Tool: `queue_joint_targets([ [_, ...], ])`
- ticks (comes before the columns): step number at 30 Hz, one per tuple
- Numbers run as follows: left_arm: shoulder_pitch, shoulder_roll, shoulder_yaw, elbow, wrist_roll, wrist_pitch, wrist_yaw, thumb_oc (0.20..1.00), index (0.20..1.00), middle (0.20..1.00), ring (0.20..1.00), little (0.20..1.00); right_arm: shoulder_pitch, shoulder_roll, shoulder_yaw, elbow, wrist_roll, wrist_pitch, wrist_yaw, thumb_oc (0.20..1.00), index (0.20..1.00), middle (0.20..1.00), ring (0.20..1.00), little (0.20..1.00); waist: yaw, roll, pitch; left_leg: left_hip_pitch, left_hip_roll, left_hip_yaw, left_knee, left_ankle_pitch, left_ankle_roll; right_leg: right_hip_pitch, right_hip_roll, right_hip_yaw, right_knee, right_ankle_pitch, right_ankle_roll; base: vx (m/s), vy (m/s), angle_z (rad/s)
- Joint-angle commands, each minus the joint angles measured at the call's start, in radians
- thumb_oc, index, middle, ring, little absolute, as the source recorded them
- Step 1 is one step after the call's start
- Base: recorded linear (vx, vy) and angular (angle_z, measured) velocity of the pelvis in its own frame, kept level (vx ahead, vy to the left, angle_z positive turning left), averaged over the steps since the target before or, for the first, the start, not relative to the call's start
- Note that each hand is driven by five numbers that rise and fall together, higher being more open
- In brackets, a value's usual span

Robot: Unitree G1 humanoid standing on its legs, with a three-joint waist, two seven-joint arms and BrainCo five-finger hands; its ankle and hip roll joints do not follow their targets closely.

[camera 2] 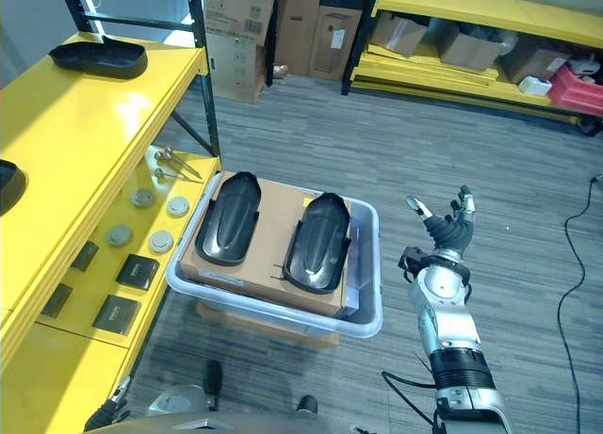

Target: Move parts from the plastic box to the shelf.

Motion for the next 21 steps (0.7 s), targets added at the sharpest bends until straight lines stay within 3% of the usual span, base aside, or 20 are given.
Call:
queue_joint_targets([
  [1, -0.029, -0.023, -0.017, 0.065, 0.049, -0.051, -0.01, 1.0, 1.0, 1.0, 1.0, 1.0, -0.067, -0.046, 0.056, 0.032, -0.092, 0.055, 0.019, 1.0, 1.0, 1.0, 1.0, 1.0, 0.049, 0.055, -0.039, 0.041, 0.039, -0.053, 0.041, -0.161, -0.009, -0.118, 0.01, -0.034, 0.008, 0.028, 0.038, 0.08, 0.082, 0.09],
  [3, -0.041, -0.01, -0.039, 0.073, 0.058, -0.096, 0.006, 1.0, 1.0, 1.0, 1.0, 1.0, -0.13, -0.066, 0.1, 0.106, -0.148, 0.052, -0.052, 1.0, 1.0, 1.0, 1.0, 1.0, 0.075, 0.061, -0.025, 0.004, 0.038, -0.076, 0.065, -0.16, -0.006, -0.139, -0.005, -0.048, 0.028, 0.032, 0.042, -0.03, 0.07, 0.19],
  [12, -0.169, 0.072, -0.126, 0.101, 0.0, -0.06, -0.04, 1.0, 1.0, 1.0, 1.0, 1.0, -0.421, -0.201, 0.15, 0.514, -0.044, -0.07, -0.189, 1.0, 1.0, 1.0, 1.0, 1.0, 0.124, 0.076, 0.096, -0.185, 0.021, -0.16, 0.14, -0.144, -0.002, -0.244, -0.021, -0.077, 0.065, 0.031, 0.044, -0.2, -0.011, 0.28],
  [16, -0.173, 0.085, -0.144, 0.105, -0.03, -0.059, -0.059, 1.0, 1.0, 1.0, 1.0, 1.0, -0.452, -0.253, 0.15, 0.586, 0.019, -0.085, -0.151, 1.0, 1.0, 1.0, 1.0, 1.0, 0.13, 0.075, 0.125, -0.216, 0.019, -0.168, 0.143, -0.133, -0.007, -0.253, -0.012, -0.074, 0.054, 0.028, 0.04, -0.06, 0.019, 0.03],
  [21, -0.167, 0.088, -0.145, 0.092, -0.047, -0.079, -0.075, 1.0, 1.0, 1.0, 1.0, 1.0, -0.458, -0.248, 0.172, 0.594, 0.03, -0.049, -0.122, 1.0, 1.0, 1.0, 1.0, 1.0, 0.137, 0.068, 0.139, -0.221, 0.022, -0.168, 0.148, -0.135, -0.01, -0.246, -0.003, -0.069, 0.046, 0.026, 0.036, 0.0, -0.007, -0.03],
])
